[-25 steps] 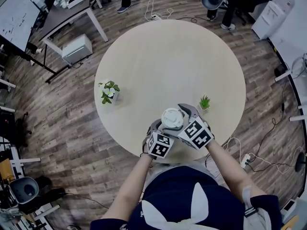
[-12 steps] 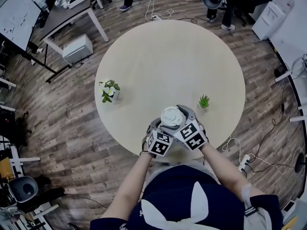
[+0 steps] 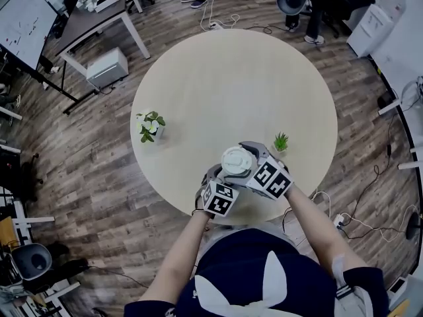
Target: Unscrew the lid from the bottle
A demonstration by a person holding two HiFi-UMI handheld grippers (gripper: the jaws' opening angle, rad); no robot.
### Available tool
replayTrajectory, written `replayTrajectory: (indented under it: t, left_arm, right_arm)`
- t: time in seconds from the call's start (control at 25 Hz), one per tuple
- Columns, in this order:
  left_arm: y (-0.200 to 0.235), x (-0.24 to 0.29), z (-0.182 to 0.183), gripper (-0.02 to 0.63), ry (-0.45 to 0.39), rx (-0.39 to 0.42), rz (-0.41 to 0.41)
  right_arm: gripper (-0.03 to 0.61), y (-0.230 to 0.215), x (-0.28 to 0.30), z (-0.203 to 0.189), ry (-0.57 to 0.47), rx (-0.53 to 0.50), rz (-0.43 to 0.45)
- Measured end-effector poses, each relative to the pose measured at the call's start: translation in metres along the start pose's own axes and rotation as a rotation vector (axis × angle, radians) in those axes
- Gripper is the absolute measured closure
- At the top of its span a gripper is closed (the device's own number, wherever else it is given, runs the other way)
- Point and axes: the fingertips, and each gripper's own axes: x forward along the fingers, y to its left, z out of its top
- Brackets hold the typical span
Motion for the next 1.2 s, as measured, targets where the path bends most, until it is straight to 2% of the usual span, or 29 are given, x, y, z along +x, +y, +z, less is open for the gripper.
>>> replayTrajectory:
  t: [0.84,1.08,1.2]
  left_arm:
    - [0.003,0.000,-0.001,0.310,0.009,0.001,0.003]
    - [0.000,-0.001,0.000,0.311,0.013,0.000,0.001]
    - [0.000,0.000,0.000,0.311,0.016,0.001,0.001]
  right_arm:
    - [0.108,-0.003,-0.011,0.014,-0.085,0.085,-0.057]
    - [0.107,-0.007,-0.019,0.017,-0.121,0.140,-0.084]
    - [0.107,-0.010,-0.022,0.019,-0.146,0.199,-0.084]
